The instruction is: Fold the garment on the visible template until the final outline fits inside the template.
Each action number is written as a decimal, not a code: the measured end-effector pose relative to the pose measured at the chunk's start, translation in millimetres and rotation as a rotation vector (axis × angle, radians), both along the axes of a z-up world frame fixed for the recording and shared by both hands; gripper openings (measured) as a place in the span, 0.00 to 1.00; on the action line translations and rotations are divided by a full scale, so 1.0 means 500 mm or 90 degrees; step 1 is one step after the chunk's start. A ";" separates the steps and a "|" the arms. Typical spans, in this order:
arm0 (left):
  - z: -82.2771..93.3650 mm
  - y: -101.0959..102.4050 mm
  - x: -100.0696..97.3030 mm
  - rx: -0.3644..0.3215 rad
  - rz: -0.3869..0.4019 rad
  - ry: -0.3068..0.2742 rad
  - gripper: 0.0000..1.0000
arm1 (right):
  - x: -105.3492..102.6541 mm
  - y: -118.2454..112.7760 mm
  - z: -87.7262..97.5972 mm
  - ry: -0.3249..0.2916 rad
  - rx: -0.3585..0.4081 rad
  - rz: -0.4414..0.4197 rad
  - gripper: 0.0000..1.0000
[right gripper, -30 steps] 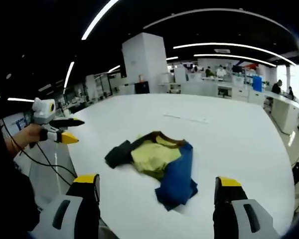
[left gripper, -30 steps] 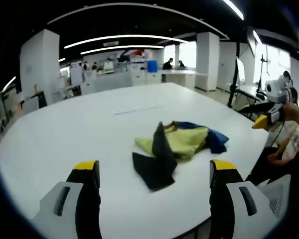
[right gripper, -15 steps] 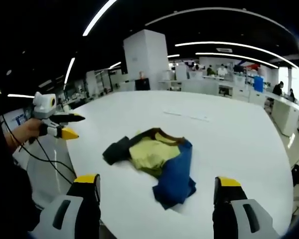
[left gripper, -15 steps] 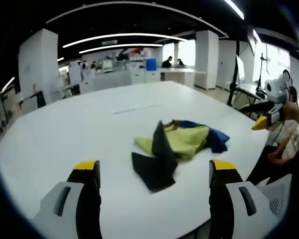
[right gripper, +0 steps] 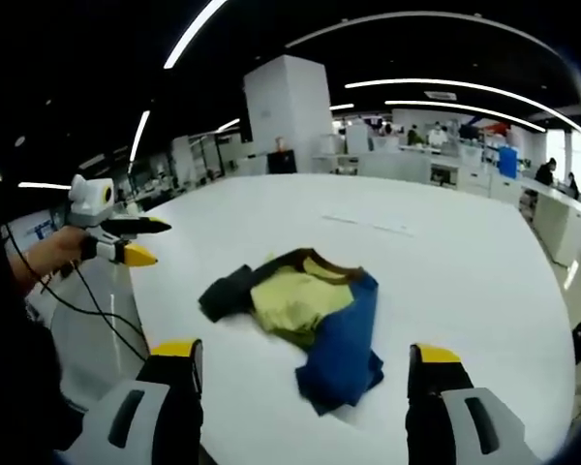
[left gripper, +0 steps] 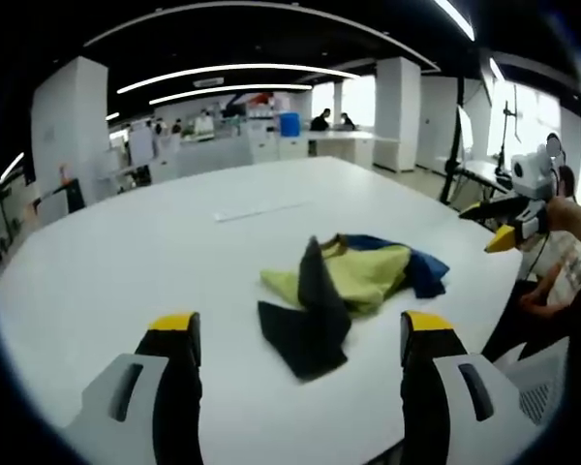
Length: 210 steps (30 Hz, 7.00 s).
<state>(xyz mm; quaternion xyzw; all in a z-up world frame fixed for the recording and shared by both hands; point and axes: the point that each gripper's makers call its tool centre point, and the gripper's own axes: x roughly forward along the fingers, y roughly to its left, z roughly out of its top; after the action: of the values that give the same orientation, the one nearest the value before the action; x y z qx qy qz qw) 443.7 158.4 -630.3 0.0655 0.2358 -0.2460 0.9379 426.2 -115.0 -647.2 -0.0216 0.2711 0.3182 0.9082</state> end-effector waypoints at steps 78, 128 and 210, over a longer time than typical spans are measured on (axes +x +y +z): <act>-0.182 -0.178 0.162 -0.049 -0.141 0.072 0.00 | 0.314 -0.008 -0.224 0.175 -0.110 -0.149 0.00; 0.089 -0.073 0.331 -0.011 0.017 -0.196 0.00 | 0.378 0.001 0.071 -0.094 -0.136 -0.106 0.00; -0.121 -0.007 0.436 0.092 0.039 -0.047 0.58 | 0.480 0.037 -0.080 0.077 -0.031 -0.069 0.53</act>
<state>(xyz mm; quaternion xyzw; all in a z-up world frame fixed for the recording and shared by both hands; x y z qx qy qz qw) 661.6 154.9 -690.8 0.1349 0.2204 -0.1968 0.9458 666.1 -96.4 -687.4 -0.0098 0.3341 0.2628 0.9051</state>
